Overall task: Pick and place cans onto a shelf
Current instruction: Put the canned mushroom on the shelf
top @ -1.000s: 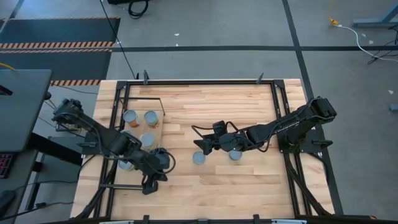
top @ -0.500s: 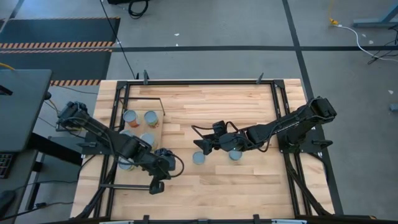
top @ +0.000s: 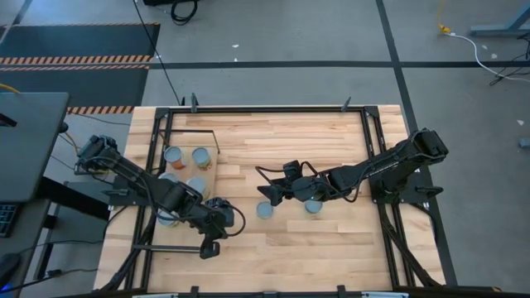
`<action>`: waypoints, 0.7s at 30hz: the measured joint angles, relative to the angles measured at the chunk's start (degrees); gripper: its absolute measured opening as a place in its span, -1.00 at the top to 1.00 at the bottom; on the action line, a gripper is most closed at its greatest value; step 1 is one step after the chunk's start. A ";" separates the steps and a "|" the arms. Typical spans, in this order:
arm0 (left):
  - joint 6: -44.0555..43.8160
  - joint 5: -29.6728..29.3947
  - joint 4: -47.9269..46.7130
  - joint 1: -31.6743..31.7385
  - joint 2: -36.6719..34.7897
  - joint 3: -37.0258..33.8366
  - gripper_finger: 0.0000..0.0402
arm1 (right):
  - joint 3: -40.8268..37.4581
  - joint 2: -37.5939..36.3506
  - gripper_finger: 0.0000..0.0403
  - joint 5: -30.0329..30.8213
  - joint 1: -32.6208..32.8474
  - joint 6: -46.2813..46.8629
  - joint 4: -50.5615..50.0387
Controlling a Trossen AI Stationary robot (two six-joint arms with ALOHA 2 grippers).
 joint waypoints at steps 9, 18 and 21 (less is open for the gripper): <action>-0.60 -0.56 -0.19 0.00 0.00 0.00 0.98 | 0.00 0.00 -0.72 -0.02 0.00 0.00 -0.02; -1.67 -1.02 -0.25 0.00 0.00 0.00 0.98 | 0.00 0.00 -0.72 -0.02 0.00 -0.01 -0.02; -1.68 -1.15 -0.25 0.00 0.00 0.00 0.98 | 0.00 0.00 -0.72 -0.02 0.00 0.01 -0.02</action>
